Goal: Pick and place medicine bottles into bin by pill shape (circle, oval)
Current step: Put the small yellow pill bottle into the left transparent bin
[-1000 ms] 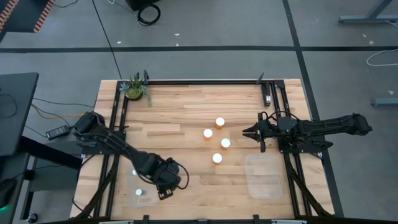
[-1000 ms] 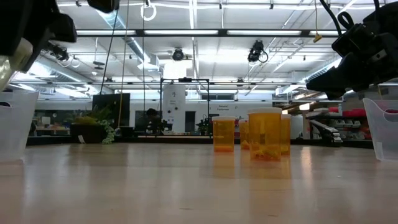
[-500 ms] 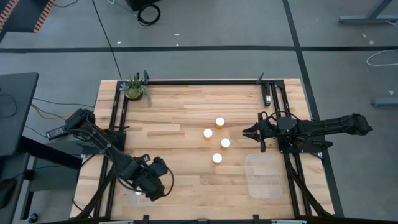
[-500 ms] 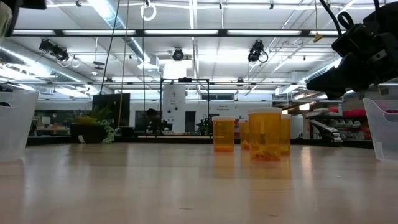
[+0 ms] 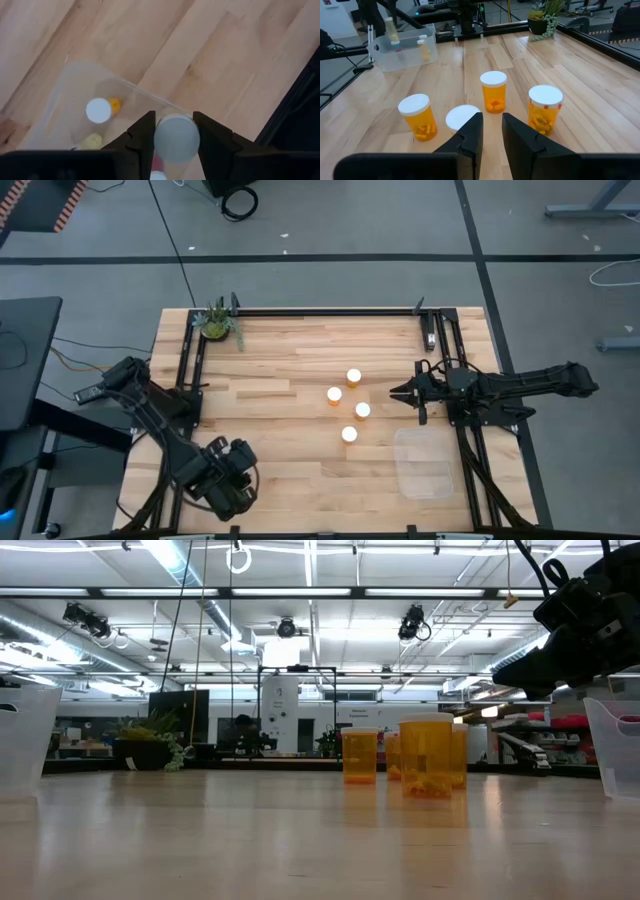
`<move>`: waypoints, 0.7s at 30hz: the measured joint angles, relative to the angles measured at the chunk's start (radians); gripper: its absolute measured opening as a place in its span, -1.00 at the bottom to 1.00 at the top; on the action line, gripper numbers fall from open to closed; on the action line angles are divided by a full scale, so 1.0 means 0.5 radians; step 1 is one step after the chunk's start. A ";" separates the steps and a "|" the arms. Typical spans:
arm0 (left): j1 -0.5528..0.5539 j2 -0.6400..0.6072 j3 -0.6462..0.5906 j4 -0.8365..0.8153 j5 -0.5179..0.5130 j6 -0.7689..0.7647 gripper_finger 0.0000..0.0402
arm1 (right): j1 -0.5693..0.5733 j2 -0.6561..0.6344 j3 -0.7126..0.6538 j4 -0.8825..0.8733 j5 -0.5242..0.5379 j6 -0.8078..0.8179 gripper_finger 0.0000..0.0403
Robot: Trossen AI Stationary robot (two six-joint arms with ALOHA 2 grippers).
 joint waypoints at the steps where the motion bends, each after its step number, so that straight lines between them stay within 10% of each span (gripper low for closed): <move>1: -0.016 0.000 0.000 -0.005 -0.007 -0.028 -0.34 | 0.000 0.000 0.000 0.000 0.000 0.000 -0.61; 21: -0.102 0.181 -0.002 -0.007 -0.055 -0.309 -0.30 | 0.000 0.000 0.000 0.000 0.000 0.000 -0.61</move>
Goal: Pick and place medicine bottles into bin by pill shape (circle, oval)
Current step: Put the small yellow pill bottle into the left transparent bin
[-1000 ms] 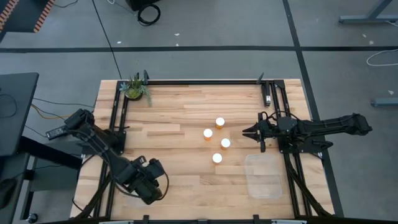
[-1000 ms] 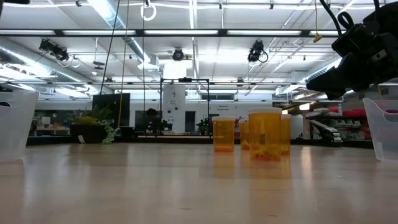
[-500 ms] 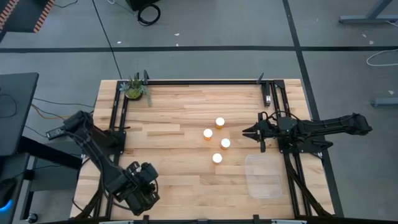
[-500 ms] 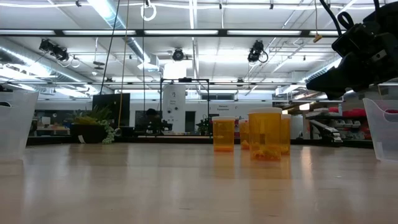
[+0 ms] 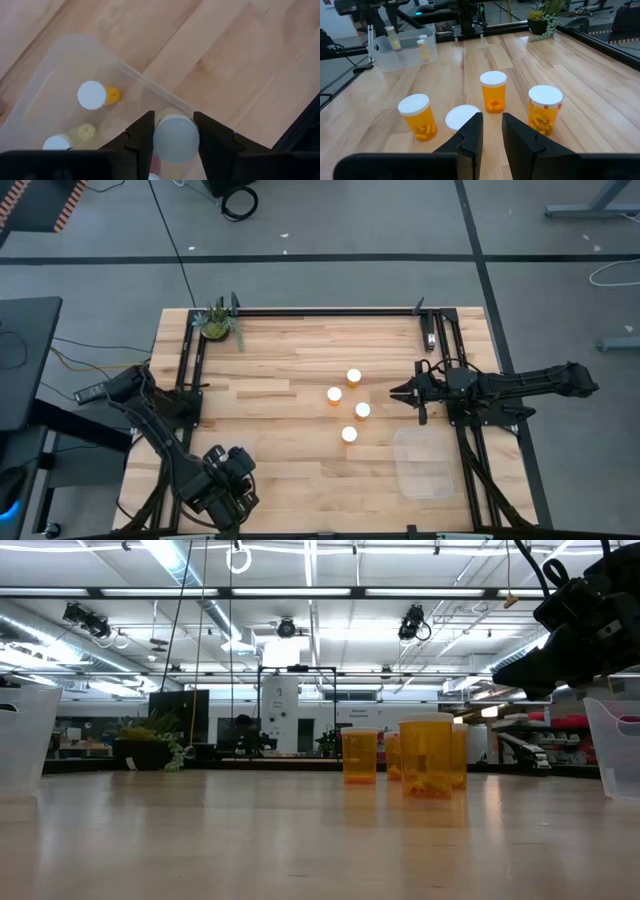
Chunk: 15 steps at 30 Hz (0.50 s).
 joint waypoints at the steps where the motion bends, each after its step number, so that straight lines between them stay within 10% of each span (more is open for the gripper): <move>1: 0.000 0.007 0.000 0.000 0.006 -0.013 -0.30 | 0.000 0.000 0.000 0.000 0.000 0.000 -0.61; 15: -0.047 0.008 -0.315 0.282 0.070 -0.213 -0.29 | 0.000 0.001 0.000 0.000 0.000 0.000 -0.61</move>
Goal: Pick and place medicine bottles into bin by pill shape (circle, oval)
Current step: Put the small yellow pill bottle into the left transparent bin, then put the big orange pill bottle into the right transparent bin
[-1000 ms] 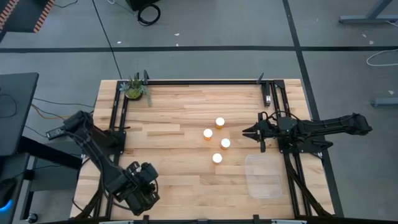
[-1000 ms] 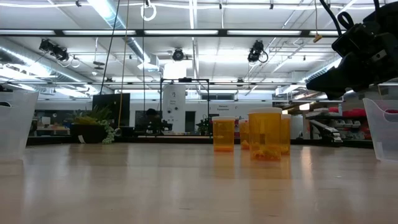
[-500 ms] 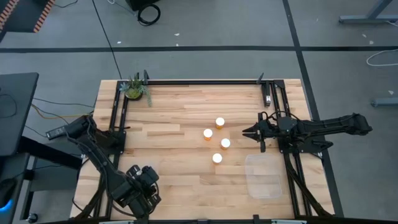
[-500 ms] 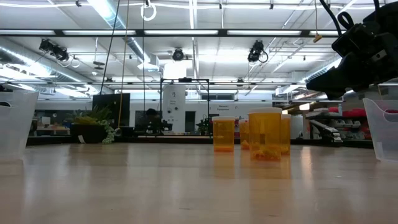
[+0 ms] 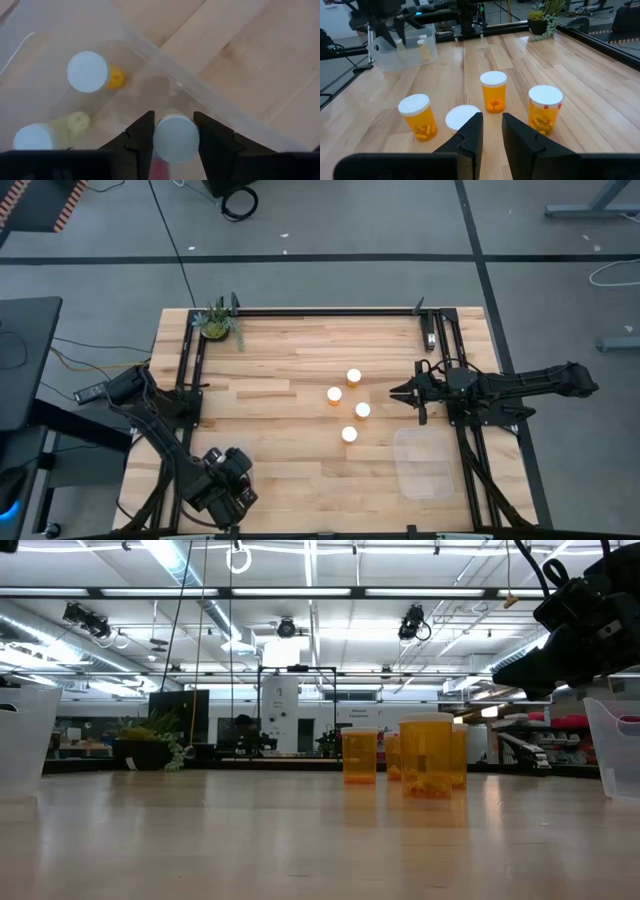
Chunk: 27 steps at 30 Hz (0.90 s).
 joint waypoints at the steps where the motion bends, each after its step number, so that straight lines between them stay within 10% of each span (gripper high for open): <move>1: 0.000 0.001 -0.018 0.018 -0.001 -0.002 -0.29 | 0.000 0.000 0.000 0.000 0.000 0.000 -0.61; 27: 0.031 -0.008 -0.117 0.104 -0.001 0.002 0.02 | 0.000 0.000 0.000 0.000 0.000 0.000 -0.61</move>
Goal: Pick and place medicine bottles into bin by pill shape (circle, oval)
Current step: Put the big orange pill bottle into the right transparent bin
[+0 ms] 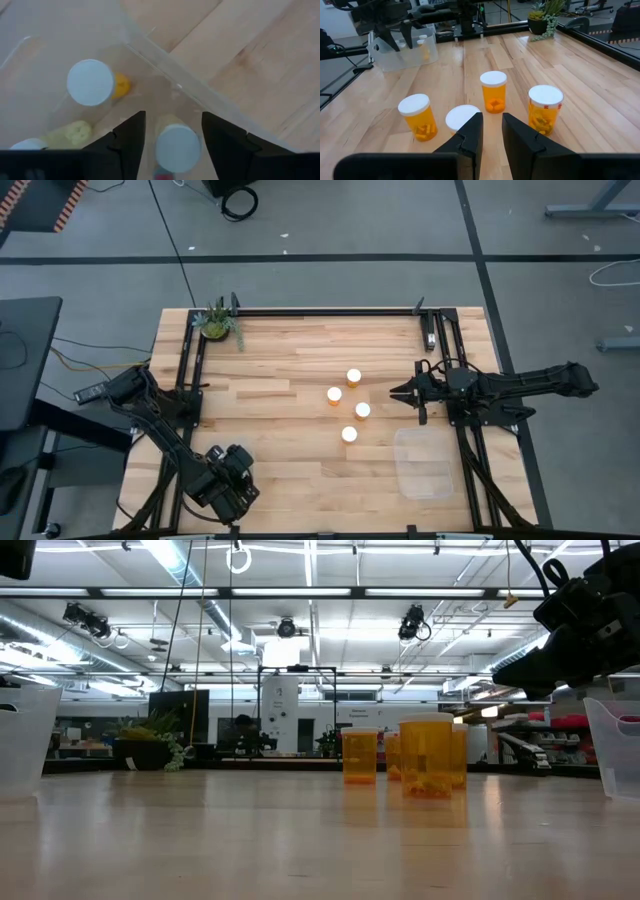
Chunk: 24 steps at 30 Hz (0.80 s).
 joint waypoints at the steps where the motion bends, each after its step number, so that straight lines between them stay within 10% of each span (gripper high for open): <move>1: 0.000 -0.009 0.006 -0.019 0.000 0.015 0.05 | 0.000 -0.001 0.000 0.000 0.000 0.000 -0.61; 12: 0.066 -0.161 0.112 -0.274 -0.128 0.199 0.13 | 0.000 0.000 0.000 0.000 0.000 0.000 -0.61; 24: 0.436 -0.221 0.112 -0.198 -0.384 1.114 -0.05 | -0.001 -0.001 0.000 0.000 0.000 0.000 -0.61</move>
